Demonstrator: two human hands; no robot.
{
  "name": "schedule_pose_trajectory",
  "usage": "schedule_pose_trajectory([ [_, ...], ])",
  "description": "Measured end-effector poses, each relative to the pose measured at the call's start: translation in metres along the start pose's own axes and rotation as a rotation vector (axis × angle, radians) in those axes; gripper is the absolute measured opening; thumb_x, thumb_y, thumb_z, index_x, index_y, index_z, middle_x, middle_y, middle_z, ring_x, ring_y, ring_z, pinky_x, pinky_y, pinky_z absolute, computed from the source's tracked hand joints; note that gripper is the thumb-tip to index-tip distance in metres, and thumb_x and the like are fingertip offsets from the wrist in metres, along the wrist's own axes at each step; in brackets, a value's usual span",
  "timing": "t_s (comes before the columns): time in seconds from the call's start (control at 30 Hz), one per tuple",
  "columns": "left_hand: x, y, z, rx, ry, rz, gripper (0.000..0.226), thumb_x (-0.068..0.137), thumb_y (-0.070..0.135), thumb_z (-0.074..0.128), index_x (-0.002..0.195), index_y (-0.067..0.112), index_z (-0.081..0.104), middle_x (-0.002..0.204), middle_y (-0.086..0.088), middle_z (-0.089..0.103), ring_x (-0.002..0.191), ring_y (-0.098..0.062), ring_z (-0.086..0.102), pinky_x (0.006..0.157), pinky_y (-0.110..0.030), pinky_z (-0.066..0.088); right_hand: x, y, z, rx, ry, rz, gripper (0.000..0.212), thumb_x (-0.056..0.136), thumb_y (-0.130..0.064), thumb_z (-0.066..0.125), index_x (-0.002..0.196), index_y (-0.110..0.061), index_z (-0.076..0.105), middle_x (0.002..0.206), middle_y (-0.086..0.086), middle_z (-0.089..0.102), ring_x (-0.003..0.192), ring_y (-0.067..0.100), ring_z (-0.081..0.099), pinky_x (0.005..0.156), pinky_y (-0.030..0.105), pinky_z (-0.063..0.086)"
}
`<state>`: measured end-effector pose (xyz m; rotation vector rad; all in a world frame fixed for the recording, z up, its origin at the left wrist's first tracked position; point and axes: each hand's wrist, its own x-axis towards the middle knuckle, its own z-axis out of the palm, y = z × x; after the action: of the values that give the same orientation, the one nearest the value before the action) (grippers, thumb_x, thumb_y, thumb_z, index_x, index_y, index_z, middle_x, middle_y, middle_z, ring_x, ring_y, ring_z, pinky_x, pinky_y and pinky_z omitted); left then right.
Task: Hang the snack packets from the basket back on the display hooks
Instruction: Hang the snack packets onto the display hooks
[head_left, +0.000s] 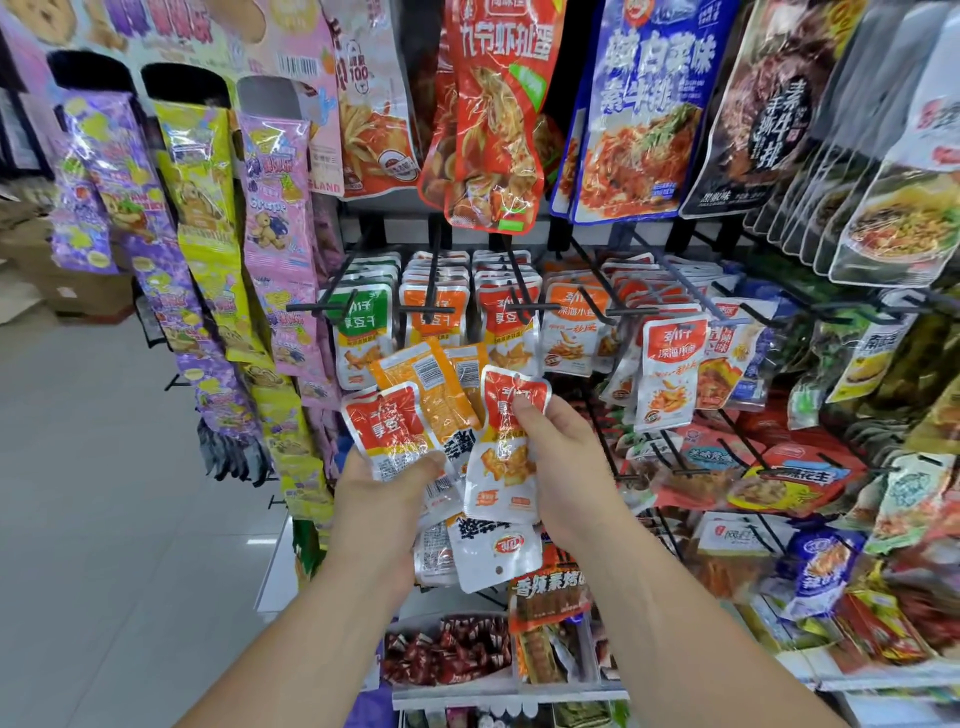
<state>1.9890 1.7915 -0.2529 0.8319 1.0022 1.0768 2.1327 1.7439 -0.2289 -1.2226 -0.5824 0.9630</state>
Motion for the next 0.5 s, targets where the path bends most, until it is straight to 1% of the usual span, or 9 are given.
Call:
schedule_pose_trajectory([
  [0.07, -0.001, -0.004, 0.0, -0.018, 0.021, -0.027, 0.044, 0.08, 0.011, 0.088, 0.114, 0.028, 0.064, 0.12, -0.005, 0.073, 0.102, -0.029, 0.071, 0.081, -0.045, 0.056, 0.0, -0.004, -0.002, -0.112, 0.001, -0.064, 0.022, 0.106, -0.027, 0.056, 0.117, -0.013, 0.07, 0.106, 0.009, 0.078, 0.098, 0.026, 0.075, 0.083, 0.039, 0.059],
  [0.13, 0.0, -0.007, -0.001, -0.041, 0.042, -0.049, 0.042, 0.079, 0.014, 0.089, 0.109, 0.033, 0.066, 0.122, -0.013, 0.071, 0.097, -0.033, 0.069, 0.076, -0.054, 0.052, 0.002, -0.01, -0.003, -0.199, 0.015, -0.135, 0.019, 0.106, -0.03, 0.057, 0.109, -0.017, 0.07, 0.1, 0.002, 0.079, 0.093, 0.023, 0.075, 0.083, 0.039, 0.058],
  [0.2, 0.002, -0.007, -0.003, -0.07, 0.055, -0.063, 0.035, 0.083, 0.013, 0.087, 0.101, 0.035, 0.067, 0.117, -0.011, 0.074, 0.106, -0.038, 0.071, 0.079, -0.058, 0.053, 0.002, -0.02, -0.003, -0.257, 0.035, -0.2, 0.021, 0.105, -0.033, 0.058, 0.094, -0.017, 0.067, 0.083, -0.007, 0.072, 0.076, 0.015, 0.067, 0.074, 0.034, 0.053],
  [0.23, 0.003, -0.005, -0.004, -0.084, 0.051, -0.073, 0.035, 0.084, 0.012, 0.086, 0.101, 0.036, 0.067, 0.115, -0.007, 0.076, 0.111, -0.042, 0.07, 0.083, -0.059, 0.054, 0.001, -0.024, -0.002, -0.276, 0.044, -0.227, 0.025, 0.104, -0.035, 0.059, 0.09, -0.015, 0.064, 0.077, -0.005, 0.065, 0.07, 0.014, 0.059, 0.069, 0.034, 0.048],
  [0.27, 0.002, -0.003, -0.006, -0.095, 0.045, -0.077, 0.034, 0.085, 0.011, 0.085, 0.102, 0.035, 0.067, 0.113, -0.005, 0.078, 0.113, -0.043, 0.069, 0.088, -0.06, 0.054, 0.001, -0.027, -0.002, -0.278, 0.048, -0.254, 0.028, 0.104, -0.037, 0.06, 0.09, -0.012, 0.062, 0.077, -0.001, 0.061, 0.071, 0.017, 0.055, 0.069, 0.036, 0.045],
  [0.33, 0.0, 0.002, -0.007, -0.114, 0.034, -0.074, 0.034, 0.087, 0.007, 0.081, 0.106, 0.03, 0.066, 0.111, -0.006, 0.079, 0.112, -0.04, 0.071, 0.097, -0.066, 0.054, 0.002, -0.032, -0.001, -0.255, 0.053, -0.3, 0.027, 0.103, -0.038, 0.061, 0.096, -0.012, 0.065, 0.087, 0.008, 0.066, 0.079, 0.024, 0.058, 0.075, 0.042, 0.048],
  [0.4, -0.002, 0.006, -0.008, -0.1, 0.04, -0.063, 0.035, 0.087, 0.006, 0.08, 0.111, 0.027, 0.065, 0.11, -0.006, 0.079, 0.109, -0.04, 0.072, 0.097, -0.071, 0.052, 0.003, -0.034, 0.001, -0.276, 0.069, -0.342, 0.029, 0.104, -0.039, 0.059, 0.1, -0.011, 0.065, 0.094, 0.014, 0.069, 0.083, 0.025, 0.06, 0.078, 0.041, 0.049],
  [0.43, -0.003, 0.008, -0.008, -0.096, 0.039, -0.058, 0.036, 0.087, 0.006, 0.08, 0.112, 0.026, 0.065, 0.108, -0.006, 0.079, 0.108, -0.04, 0.073, 0.096, -0.07, 0.053, 0.003, -0.034, 0.003, -0.304, 0.07, -0.361, 0.035, 0.104, -0.041, 0.057, 0.101, -0.007, 0.063, 0.089, 0.017, 0.064, 0.077, 0.023, 0.054, 0.074, 0.04, 0.045],
  [0.5, -0.005, 0.01, -0.008, -0.096, 0.041, -0.05, 0.035, 0.087, 0.005, 0.08, 0.111, 0.025, 0.065, 0.104, -0.004, 0.08, 0.107, -0.04, 0.073, 0.096, -0.069, 0.052, 0.006, -0.034, 0.005, -0.349, 0.091, -0.381, 0.044, 0.104, -0.044, 0.055, 0.096, -0.001, 0.056, 0.075, 0.008, 0.048, 0.068, 0.016, 0.041, 0.067, 0.036, 0.036],
])
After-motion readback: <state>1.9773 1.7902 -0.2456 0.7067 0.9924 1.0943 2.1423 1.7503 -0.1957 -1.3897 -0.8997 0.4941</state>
